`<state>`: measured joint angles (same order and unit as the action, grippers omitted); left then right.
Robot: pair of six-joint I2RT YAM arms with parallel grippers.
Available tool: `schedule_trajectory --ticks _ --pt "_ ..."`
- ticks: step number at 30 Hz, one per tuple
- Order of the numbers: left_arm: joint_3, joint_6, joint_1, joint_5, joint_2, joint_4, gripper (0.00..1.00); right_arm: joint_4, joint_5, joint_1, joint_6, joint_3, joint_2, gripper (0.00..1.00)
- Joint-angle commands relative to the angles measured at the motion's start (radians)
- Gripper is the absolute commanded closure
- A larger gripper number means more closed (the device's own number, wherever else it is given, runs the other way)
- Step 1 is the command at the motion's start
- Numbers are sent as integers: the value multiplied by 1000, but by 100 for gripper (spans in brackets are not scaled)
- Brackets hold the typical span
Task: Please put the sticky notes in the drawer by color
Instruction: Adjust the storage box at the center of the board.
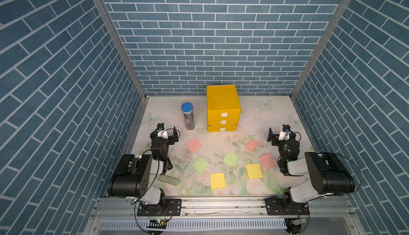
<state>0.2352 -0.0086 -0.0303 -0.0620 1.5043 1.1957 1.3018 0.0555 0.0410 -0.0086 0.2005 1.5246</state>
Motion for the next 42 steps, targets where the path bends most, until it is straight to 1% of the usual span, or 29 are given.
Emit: schedule_trajectory --ticks 1,3,4,6,8,9,11,12,13,15,16,17,18,19,20,21,22,23,24,27,29,31,33,35,37,38,39,42 --pt "43 -7 1 -12 -33 -76 0 0 -7 5 -21 11 4 0" --pt "152 1 -1 -8 -83 -298 0 -38 -22 5 -28 13 -40 0" --pt "191 2 -4 -13 -101 -364 0 -75 -27 5 -34 17 -81 0" --pt "201 -16 -15 -20 -171 -388 0 -232 -26 5 -34 57 -177 0" --pt "189 -60 -31 -39 -257 -379 0 -321 -47 5 -15 100 -241 0" --pt "206 -79 -43 -55 -299 -412 0 -367 -52 5 2 127 -263 0" --pt "284 -103 -84 -84 -351 -534 0 -489 -101 5 29 203 -289 0" --pt "351 -116 -99 -63 -356 -620 0 -547 -140 5 39 242 -296 0" --pt "406 -130 -107 -19 -355 -694 0 -590 -192 5 56 279 -296 0" --pt "524 -144 -114 123 -314 -817 0 -654 -271 6 134 360 -285 0" --pt "576 -172 -118 143 -283 -874 0 -667 -275 8 191 387 -277 0" --pt "639 -214 -128 146 -238 -933 0 -700 -232 20 273 423 -263 0" --pt "703 -263 -145 120 -199 -991 0 -765 -214 38 336 466 -245 0" --pt "740 -288 -169 128 -173 -1011 0 -809 -230 60 341 517 -228 0" --pt "766 -310 -196 144 -151 -1006 0 -855 -217 96 330 564 -212 0" --pt "799 -345 -220 149 -129 -1016 0 -879 -205 131 331 600 -201 0" --pt "843 -375 -237 152 -104 -1050 0 -884 -221 155 337 621 -193 0" --pt "892 -405 -249 186 -70 -1082 0 -887 -238 176 357 647 -184 1" --pt "931 -449 -257 209 -40 -1099 3 -899 -256 194 380 677 -170 1" --pt "979 -542 -307 250 16 -1056 10 -956 -312 238 423 781 -112 1" --pt "1037 -571 -331 259 80 -1071 12 -983 -353 262 435 842 -59 2" --pt "1079 -611 -342 280 142 -1078 16 -990 -391 278 453 893 -6 3" --pt "1099 -646 -355 284 189 -1077 17 -1028 -397 297 454 959 51 3" --pt "1107 -656 -367 297 227 -1048 19 -1035 -414 307 466 999 98 3" --pt "1138 -655 -384 303 275 -1062 19 -1040 -428 317 475 1030 139 8" --pt "1154 -655 -391 301 295 -1069 19 -1047 -423 323 479 1041 155 8" --pt "1152 -658 -399 308 306 -1046 20 -1054 -423 330 483 1052 176 10" --pt "1161 -663 -417 315 337 -1020 25 -1073 -436 335 490 1081 220 16"
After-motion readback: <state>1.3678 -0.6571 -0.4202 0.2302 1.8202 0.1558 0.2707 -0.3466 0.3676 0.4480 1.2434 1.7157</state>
